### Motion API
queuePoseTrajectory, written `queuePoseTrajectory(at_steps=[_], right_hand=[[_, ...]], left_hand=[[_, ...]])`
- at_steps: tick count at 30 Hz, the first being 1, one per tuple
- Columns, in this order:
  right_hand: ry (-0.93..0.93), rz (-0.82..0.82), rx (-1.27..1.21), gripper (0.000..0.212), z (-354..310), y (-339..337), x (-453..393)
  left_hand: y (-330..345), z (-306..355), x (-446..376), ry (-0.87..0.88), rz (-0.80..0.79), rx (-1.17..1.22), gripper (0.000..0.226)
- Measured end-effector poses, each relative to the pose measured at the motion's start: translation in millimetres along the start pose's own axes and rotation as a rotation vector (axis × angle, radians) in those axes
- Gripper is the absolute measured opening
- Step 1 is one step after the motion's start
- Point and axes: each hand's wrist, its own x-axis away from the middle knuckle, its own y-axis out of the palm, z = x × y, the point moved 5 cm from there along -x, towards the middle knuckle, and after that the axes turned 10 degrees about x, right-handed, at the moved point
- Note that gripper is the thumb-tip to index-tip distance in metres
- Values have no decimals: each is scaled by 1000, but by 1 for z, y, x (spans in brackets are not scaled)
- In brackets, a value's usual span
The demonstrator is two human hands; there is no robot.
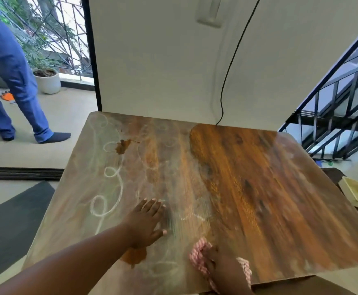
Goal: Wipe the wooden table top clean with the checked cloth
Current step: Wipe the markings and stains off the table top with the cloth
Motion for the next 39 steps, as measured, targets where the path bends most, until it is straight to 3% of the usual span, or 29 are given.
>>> queuePoseTrajectory(at_steps=[2,4,7,13,15,17,21,24,27,32,34,37,39], right_hand=[[107,13,-88,17,18,-14,3],[194,13,-64,26,47,-22,-3],[300,74,-66,11,66,-35,-22],[375,229,-18,31,44,-49,-73],[299,260,-83,34,24,-53,-86],[101,395,-157,32,12,-51,-93],[-206,248,7,27,7,-19,-67],[-405,251,-4,25,29,-7,-45],[-273,348,30,32,72,-19,-71],[200,395,-87,41,75,-46,-159],[173,335,-89,35,51,-44,-177],[-137,167,-97,33,22,-28,-149],[-218,155,-129,30,30,-20,-113]], left_hand=[[-5,-7,-2,-20,19,1,113],[-8,-12,-2,-40,21,2,113],[-7,-18,-3,-59,16,10,112],[2,-11,-20,-81,-32,-1,108],[2,-8,-31,-85,-33,-27,99],[-1,-3,-43,-86,-43,-50,92],[-9,3,-73,-70,-26,-56,102],[-11,2,-93,-85,-10,-41,103],[-10,-5,-105,-106,29,-32,102],[-18,-27,-133,-192,176,-20,89],[-26,-33,-148,-193,217,-20,89],[-43,-44,-175,-186,268,10,92],[-49,-52,-188,-191,277,33,92]])
